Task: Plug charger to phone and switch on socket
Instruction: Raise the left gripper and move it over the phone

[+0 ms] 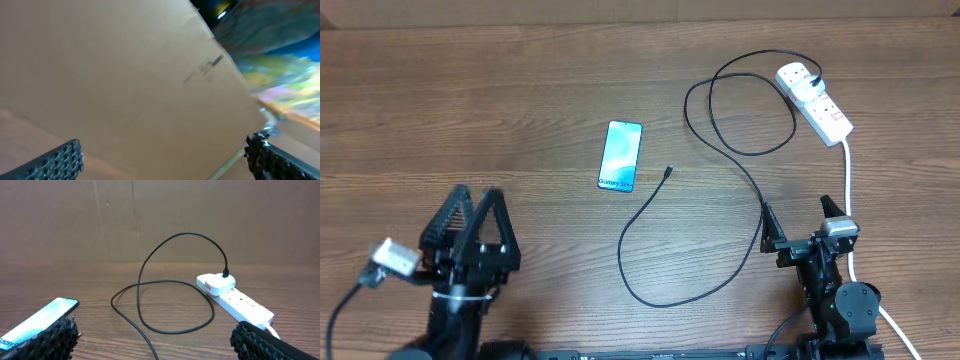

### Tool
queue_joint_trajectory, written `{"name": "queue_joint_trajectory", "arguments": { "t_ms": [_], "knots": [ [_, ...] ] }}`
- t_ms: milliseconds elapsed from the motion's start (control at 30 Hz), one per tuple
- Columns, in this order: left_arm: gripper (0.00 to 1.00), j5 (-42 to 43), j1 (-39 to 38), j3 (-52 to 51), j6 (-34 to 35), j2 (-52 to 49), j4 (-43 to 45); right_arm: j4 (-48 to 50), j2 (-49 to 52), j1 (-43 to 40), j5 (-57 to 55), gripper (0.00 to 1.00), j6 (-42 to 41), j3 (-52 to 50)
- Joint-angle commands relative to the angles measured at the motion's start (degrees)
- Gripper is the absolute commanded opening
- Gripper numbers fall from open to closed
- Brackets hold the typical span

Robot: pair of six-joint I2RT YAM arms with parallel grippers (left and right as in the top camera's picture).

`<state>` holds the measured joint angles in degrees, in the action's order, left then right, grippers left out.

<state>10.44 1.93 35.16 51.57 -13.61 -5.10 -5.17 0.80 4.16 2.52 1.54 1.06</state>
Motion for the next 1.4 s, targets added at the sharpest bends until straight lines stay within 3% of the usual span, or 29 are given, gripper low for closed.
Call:
{"name": "queue_joint_trajectory", "arguments": {
  "t_ms": [0,233,300,400,600,767,867,1033,1133,1233,1367],
  "knots": [
    [1.00,1.44,0.28,9.11,-7.69,-8.04,-5.33,0.35,-0.63,0.33,-0.52,1.00,0.42,-0.57],
    [1.00,2.54,0.28,30.05,-20.92,-27.17,-29.66,0.35,-0.63,0.33,-0.55,1.00,0.42,-0.57],
    [1.00,1.46,0.28,35.45,-22.53,-32.37,-37.90,0.35,-0.61,0.33,-0.52,1.00,0.42,-0.57],
    [1.00,7.34,0.28,40.70,-22.88,-38.82,-45.62,0.35,-0.61,0.33,-0.55,1.00,0.42,-0.57],
    [1.00,25.49,0.28,41.46,-22.86,-45.07,-43.10,0.35,-0.61,0.33,-0.55,1.00,0.42,-0.57],
    [1.00,28.94,0.22,41.51,-22.88,-48.65,-37.92,0.35,-0.61,0.33,-0.55,1.00,0.42,-0.57],
    [1.00,24.52,-1.55,41.62,-23.08,-49.57,-37.70,0.35,-0.61,0.33,-0.55,1.00,0.42,-0.57],
    [1.00,4.33,-10.34,44.83,-24.68,-51.21,-41.79,0.35,-0.61,0.33,-0.55,1.00,0.42,-0.57],
    [1.00,-9.88,-17.40,51.45,-26.29,-55.74,-49.83,0.35,-0.61,0.33,-0.52,1.00,0.42,-0.57],
    [1.00,-20.37,-21.66,63.65,-26.82,-65.75,-65.33,0.35,-0.61,0.33,-0.52,1.00,0.42,-0.57],
    [1.00,-21.31,-23.04,75.60,-29.97,-77.40,-78.53,0.35,-0.61,0.33,-0.52,1.00,0.42,-0.57]
  ]
}}
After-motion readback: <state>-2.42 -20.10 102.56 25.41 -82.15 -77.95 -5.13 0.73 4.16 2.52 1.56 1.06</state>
